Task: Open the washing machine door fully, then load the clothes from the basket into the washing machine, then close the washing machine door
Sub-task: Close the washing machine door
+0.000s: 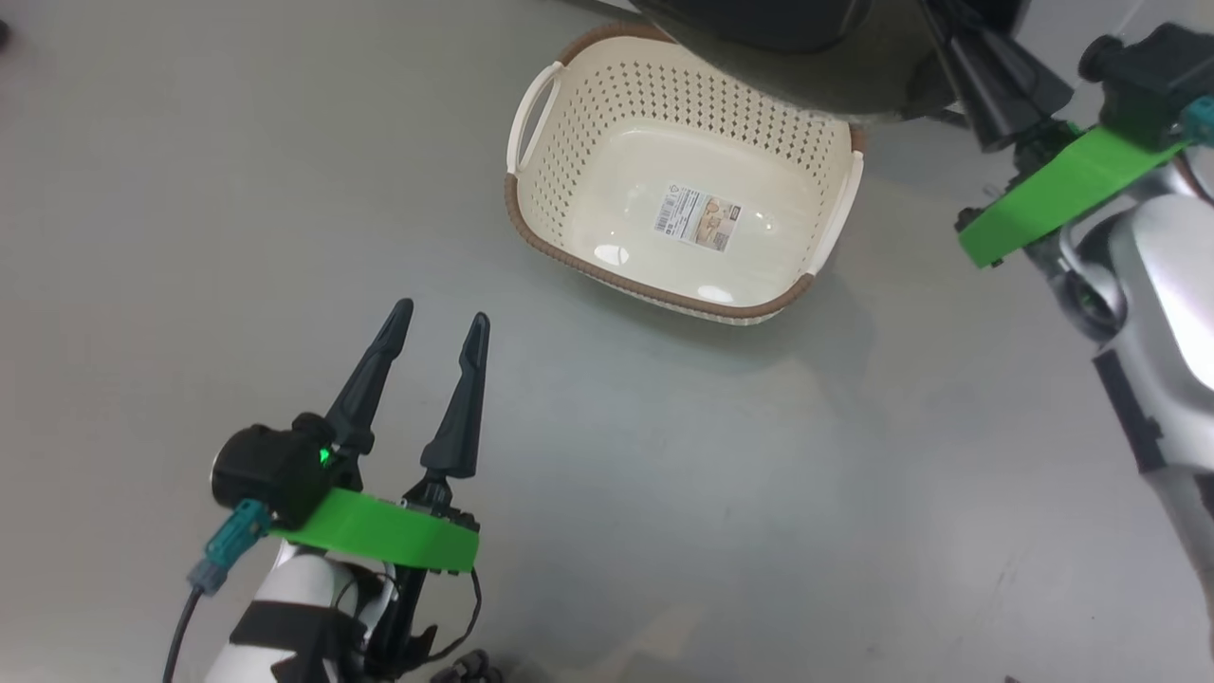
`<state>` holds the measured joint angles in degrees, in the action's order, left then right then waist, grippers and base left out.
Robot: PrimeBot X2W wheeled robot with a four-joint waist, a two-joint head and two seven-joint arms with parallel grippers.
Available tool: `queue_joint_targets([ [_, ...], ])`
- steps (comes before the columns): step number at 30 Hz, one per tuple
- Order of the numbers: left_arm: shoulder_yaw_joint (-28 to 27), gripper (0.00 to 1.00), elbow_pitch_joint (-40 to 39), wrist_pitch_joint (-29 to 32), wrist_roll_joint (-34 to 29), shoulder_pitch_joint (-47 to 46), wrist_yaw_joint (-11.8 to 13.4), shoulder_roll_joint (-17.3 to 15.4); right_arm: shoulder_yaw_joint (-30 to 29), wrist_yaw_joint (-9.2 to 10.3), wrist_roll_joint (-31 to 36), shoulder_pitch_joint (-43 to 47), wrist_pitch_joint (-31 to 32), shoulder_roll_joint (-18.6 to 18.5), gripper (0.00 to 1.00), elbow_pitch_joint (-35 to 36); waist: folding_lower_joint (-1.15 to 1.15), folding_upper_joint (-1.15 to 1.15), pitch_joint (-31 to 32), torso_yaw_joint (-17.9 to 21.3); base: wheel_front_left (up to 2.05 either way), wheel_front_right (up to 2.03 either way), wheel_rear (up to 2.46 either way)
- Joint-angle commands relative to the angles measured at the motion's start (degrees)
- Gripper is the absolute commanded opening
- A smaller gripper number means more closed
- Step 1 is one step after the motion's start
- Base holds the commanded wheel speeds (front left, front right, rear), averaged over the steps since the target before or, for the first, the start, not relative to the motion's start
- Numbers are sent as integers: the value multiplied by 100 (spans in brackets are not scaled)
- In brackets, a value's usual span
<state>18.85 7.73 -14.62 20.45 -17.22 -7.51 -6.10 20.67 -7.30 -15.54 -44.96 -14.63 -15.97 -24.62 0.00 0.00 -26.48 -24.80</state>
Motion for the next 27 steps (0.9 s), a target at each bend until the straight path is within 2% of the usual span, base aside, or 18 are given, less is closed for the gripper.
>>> queue_joint_targets([
  [1, -176, 100, -177, -38, 52, -139, 2, -88, -15, -19, 20, -315, -37, -100, 0, 72, 0, 0, -119, -28, 0, 0, 0],
  [15, -101, 100, -351, -38, 254, -440, 2, 167, 305, -19, 85, -1742, 61, -834, 0, -631, 0, 0, -748, -333, 0, 0, 0],
  [27, -77, 100, -552, -38, 380, -539, 2, 288, 452, -19, 126, -2780, 146, -1259, 0, -1175, 0, 0, -1084, -631, 0, 0, 0],
])
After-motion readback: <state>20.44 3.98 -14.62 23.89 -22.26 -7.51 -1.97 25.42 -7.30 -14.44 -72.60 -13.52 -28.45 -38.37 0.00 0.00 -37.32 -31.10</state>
